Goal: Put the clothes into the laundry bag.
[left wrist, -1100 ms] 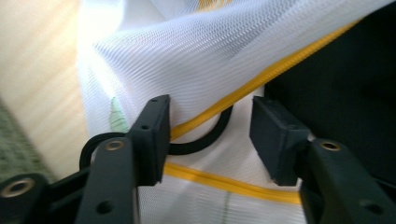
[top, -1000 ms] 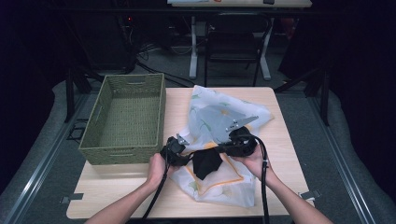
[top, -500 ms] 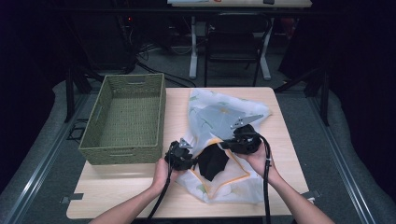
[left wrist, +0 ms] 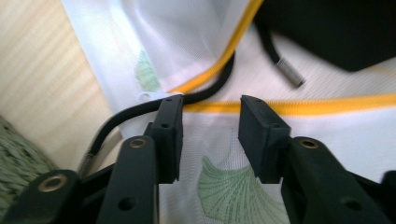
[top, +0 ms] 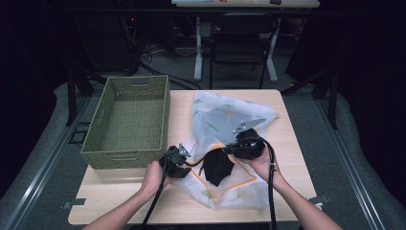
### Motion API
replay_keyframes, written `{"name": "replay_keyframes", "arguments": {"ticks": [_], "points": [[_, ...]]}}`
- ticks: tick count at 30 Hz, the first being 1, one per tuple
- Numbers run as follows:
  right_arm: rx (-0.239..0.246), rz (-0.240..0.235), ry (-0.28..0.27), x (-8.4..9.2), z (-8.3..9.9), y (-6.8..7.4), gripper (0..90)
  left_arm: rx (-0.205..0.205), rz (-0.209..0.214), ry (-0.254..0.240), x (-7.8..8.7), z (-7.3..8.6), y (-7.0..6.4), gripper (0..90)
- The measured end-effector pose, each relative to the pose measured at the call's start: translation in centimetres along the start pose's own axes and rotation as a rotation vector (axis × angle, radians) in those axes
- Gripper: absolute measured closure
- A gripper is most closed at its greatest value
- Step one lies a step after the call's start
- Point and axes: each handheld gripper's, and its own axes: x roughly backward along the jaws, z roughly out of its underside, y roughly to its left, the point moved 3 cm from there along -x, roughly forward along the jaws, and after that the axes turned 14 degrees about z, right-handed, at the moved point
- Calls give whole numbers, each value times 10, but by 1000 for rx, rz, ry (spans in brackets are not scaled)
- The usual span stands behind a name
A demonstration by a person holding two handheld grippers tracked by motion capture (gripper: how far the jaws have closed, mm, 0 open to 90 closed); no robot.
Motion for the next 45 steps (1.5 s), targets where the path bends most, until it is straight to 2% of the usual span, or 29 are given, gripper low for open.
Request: {"name": "replay_keyframes", "arguments": {"ticks": [1, 5, 7, 9, 12, 14, 18, 19, 21, 22, 25, 28, 29, 31, 36, 38, 40, 42, 45], "points": [[-1, -1, -1, 0, 0, 0, 882, -14, -7, 3, -2, 1, 0, 636], [-1, -2, -2, 1, 0, 1, 881, -12, -21, -35, 0, -2, 2, 717], [0, -5, -4, 1, 0, 1, 881, -13, -17, -43, 2, -4, 2, 689], [0, -7, -5, 1, 0, 2, 881, -10, -17, -46, 3, -8, 4, 601], [3, -10, -2, 0, -1, 3, 881, -9, -5, -30, -2, -10, 7, 604], [5, -12, -3, 0, -1, 4, 881, -15, 13, -15, -5, -9, 6, 657], [1, -11, -3, 0, 0, 3, 880, -60, 58, 18, -7, -11, 3, 800], [1, -12, -2, 0, 0, 3, 880, -72, 60, 30, -7, -11, 2, 858], [4, -12, -3, 0, 0, 4, 880, -91, 46, 34, -9, -12, -1, 900], [5, -12, -4, 0, -1, 4, 880, -92, 46, 35, -9, -12, 0, 900], [6, -10, -5, 1, -1, 4, 880, -69, 54, -10, -8, -12, 2, 900], [5, -11, -9, 1, -1, 4, 880, -60, 82, -23, -6, -15, 5, 759], [5, -11, -7, 1, -1, 4, 880, -51, 102, -27, -6, -15, 7, 737], [4, -12, -5, 1, -1, 4, 880, -47, 110, -13, -9, -15, 8, 720], [1, -13, -9, 1, -1, 4, 879, -46, 128, 2, -10, -15, 11, 734], [2, -13, -8, 1, -1, 5, 878, -50, 133, 10, -9, -14, 11, 783], [3, -13, -6, 1, -1, 6, 878, -63, 123, 12, -9, -14, 9, 889], [2, -13, -9, 2, -1, 6, 878, -74, 113, 19, -9, -14, 8, 900], [2, -12, -13, 2, -1, 5, 879, -63, 135, 9, -8, -15, 6, 900]]}}
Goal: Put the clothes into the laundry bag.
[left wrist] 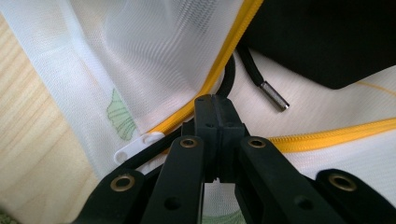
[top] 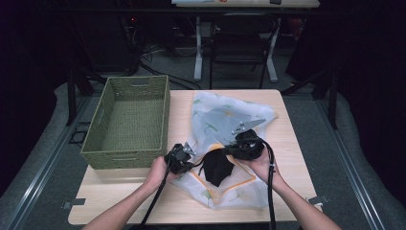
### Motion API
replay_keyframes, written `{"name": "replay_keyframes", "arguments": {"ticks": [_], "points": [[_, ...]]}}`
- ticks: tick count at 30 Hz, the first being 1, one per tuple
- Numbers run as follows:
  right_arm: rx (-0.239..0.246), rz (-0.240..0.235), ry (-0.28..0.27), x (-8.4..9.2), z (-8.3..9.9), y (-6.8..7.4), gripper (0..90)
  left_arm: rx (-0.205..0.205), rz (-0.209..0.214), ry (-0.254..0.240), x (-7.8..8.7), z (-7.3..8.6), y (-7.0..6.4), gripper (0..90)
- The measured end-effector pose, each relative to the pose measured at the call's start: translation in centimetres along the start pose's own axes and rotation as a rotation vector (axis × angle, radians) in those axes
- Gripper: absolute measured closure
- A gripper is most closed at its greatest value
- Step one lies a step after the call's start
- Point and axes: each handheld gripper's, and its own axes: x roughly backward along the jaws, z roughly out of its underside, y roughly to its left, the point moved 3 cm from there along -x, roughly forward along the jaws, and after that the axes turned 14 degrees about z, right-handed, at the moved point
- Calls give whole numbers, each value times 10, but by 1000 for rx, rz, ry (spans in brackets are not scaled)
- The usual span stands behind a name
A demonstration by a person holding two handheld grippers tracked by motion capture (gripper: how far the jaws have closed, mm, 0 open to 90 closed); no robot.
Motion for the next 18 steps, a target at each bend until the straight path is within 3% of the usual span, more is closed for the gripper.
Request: {"name": "replay_keyframes", "arguments": {"ticks": [4, 7, 8, 10, 11, 13, 18], "points": [[-6, 2, -6, 1, -1, -1, 879, -11, 12, -42, 8, -8, -6, 900], [-4, 3, -11, 0, -2, 0, 879, -7, 35, -132, 16, -19, -14, 900], [-5, 4, -14, 0, -2, 0, 879, -16, 45, -142, 19, -24, -17, 900], [-3, 3, -13, 0, -2, 0, 879, -63, 8, -107, 17, -29, -20, 900], [-3, 0, -11, 0, -2, 1, 879, -65, 17, -90, 15, -29, -20, 900], [-7, 1, -7, 1, -1, 1, 879, -58, 9, -78, 13, -26, -17, 900], [-5, -3, -6, -1, -1, 1, 878, 1, 60, -85, 2, -10, -2, 845]]}}
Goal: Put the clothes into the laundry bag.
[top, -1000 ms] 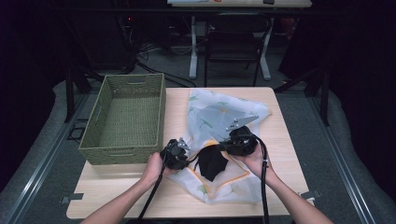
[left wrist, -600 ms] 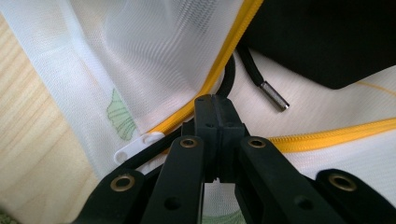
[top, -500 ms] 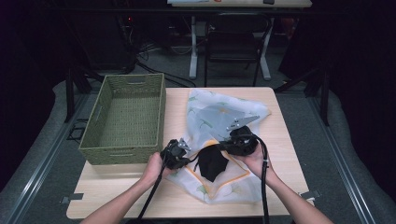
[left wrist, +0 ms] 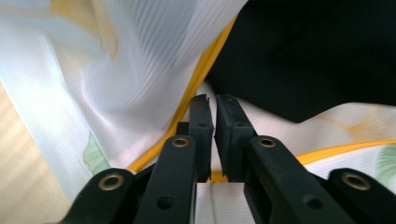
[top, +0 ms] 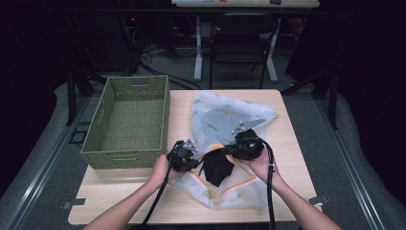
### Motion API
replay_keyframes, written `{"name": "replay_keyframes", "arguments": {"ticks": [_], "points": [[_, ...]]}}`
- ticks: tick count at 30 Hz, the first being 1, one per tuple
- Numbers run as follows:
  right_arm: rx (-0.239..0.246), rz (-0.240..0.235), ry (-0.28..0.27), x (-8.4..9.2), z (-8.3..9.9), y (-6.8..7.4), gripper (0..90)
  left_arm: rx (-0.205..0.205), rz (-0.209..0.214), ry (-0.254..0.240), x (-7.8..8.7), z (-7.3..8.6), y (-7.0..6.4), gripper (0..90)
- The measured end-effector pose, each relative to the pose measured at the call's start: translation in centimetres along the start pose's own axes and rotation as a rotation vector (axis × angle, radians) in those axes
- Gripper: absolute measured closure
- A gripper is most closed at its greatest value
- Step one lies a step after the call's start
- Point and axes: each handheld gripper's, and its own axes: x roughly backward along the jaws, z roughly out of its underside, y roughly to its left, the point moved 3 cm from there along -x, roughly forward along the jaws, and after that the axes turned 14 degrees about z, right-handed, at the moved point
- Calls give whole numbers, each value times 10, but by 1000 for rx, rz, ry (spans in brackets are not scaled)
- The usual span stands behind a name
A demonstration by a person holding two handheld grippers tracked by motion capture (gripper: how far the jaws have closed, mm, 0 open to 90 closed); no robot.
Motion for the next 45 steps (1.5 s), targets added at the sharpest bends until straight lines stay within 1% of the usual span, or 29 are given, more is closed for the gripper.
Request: {"name": "replay_keyframes", "arguments": {"ticks": [1, 2, 3, 4, 5, 7, 8, 10, 12, 14, 18, 21, 22, 24, 26, 27, 28, 29, 31, 34, 35, 36, 37, 39, 40, 41, 42, 44, 45], "points": [[2, -1, 3, 0, 0, 1, 878, 0, 18, -1, -2, 2, 2, 843], [4, 0, 2, -1, 0, 1, 878, 5, 9, 6, -3, 4, 4, 834], [2, 0, 1, 0, 0, 1, 878, -6, -6, 16, -3, 5, 5, 815], [1, 2, 1, 0, 0, 1, 878, -6, -8, 2, -3, 5, 6, 808], [0, 2, -4, 0, 0, 0, 878, 5, -12, 0, -3, 5, 8, 771], [-1, 1, -1, 0, 0, 0, 877, 15, -5, 23, -5, 7, 10, 702], [-2, 2, 2, 0, 0, 0, 877, 18, -3, 27, -6, 7, 10, 689], [-1, 2, 2, 0, 0, 1, 877, 10, -12, 35, -6, 7, 10, 697], [0, 3, -1, 0, 0, 1, 877, 4, -37, 55, -6, 7, 9, 751], [-1, 2, -1, 0, 0, 1, 877, 1, -47, 64, -5, 8, 8, 838], [3, 3, -5, 1, -1, 2, 877, -16, -54, 69, -7, 7, 5, 881], [5, 3, -8, 0, -1, 3, 877, -19, -30, 22, -5, 2, 0, 883], [5, 3, -9, 1, -1, 3, 877, -18, -25, -10, -4, -3, -4, 884], [2, 3, -11, 1, -2, 3, 877, -41, -25, -43, 0, -12, -8, 884], [0, 3, -11, 0, -2, 3, 877, -45, 0, -113, 3, -23, -13, 885], [-1, 4, -14, 0, -2, 3, 876, -49, 4, -123, 3, -26, -15, 885], [1, 4, -15, 0, -3, 3, 876, -52, 5, -153, 4, -30, -16, 885], [3, 5, -20, 0, -3, 3, 876, -50, 21, -175, 3, -34, -17, 885], [1, 8, -22, 1, -3, 3, 876, -54, 34, -210, 2, -38, -19, 885], [-6, 9, -29, 2, -3, 3, 876, -39, 59, -244, 2, -42, -20, 885], [-9, 9, -31, 2, -3, 3, 876, -48, 59, -234, 3, -43, -20, 884], [-8, 8, -30, 2, -3, 3, 876, -45, 57, -254, 3, -45, -21, 884], [-11, 10, -35, 2, -4, 3, 876, -51, 61, -257, 5, -46, -21, 884], [-10, 12, -41, 2, -4, 3, 876, -60, 40, -287, 7, -48, -22, 884], [-12, 13, -43, 3, -4, 3, 876, -59, 47, -300, 8, -50, -22, 884], [-13, 13, -44, 3, -5, 3, 876, -60, 40, -309, 8, -51, -22, 884], [-11, 12, -42, 3, -5, 3, 876, -73, 23, -316, 8, -52, -22, 883], [-12, 10, -40, 3, -4, 3, 874, -62, 30, -307, 3, -52, -21, 877], [-11, 9, -38, 2, -4, 3, 873, -60, 36, -287, 0, -50, -20, 869]]}}
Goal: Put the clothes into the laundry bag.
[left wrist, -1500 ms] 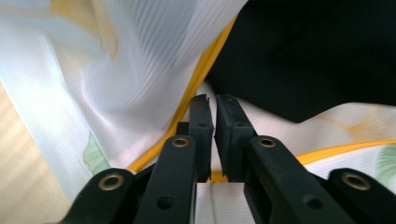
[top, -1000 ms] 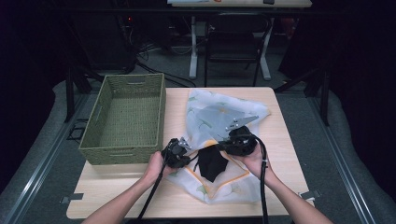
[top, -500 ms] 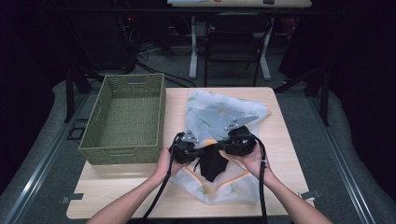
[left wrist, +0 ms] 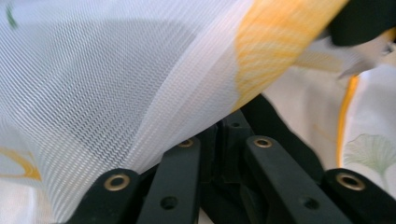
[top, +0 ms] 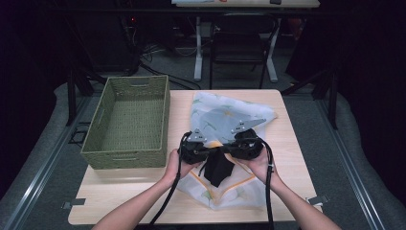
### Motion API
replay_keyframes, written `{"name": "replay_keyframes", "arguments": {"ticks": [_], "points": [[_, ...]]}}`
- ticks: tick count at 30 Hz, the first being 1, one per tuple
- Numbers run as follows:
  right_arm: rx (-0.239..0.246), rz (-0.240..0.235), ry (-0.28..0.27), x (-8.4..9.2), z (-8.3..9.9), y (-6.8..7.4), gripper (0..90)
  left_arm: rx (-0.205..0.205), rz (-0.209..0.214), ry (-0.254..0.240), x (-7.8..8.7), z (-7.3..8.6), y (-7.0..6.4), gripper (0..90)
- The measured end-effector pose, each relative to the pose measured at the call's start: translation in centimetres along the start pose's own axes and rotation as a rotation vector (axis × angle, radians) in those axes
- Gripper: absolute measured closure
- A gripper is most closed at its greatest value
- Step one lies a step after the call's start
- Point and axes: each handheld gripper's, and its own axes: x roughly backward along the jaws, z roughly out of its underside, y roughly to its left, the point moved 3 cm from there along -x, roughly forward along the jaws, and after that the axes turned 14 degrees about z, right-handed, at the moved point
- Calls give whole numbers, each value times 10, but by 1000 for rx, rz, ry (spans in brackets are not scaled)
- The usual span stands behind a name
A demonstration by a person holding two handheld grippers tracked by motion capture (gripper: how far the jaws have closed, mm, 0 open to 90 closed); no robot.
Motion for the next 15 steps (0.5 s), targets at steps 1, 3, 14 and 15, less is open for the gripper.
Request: {"name": "replay_keyframes", "arguments": {"ticks": [1, 3, 14, 15], "points": [[0, -5, 8, 0, 1, 0, 873, -3, 3, 14, -2, 2, 1, 856], [2, -8, 17, -1, 3, 0, 874, -8, 1, 45, -2, 7, 0, 779], [11, -1, 26, -1, 2, 1, 875, -26, -56, 45, 32, 16, -8, 438], [10, 0, 24, 0, 2, 1, 875, -30, -81, 32, 37, 16, -9, 425]]}}
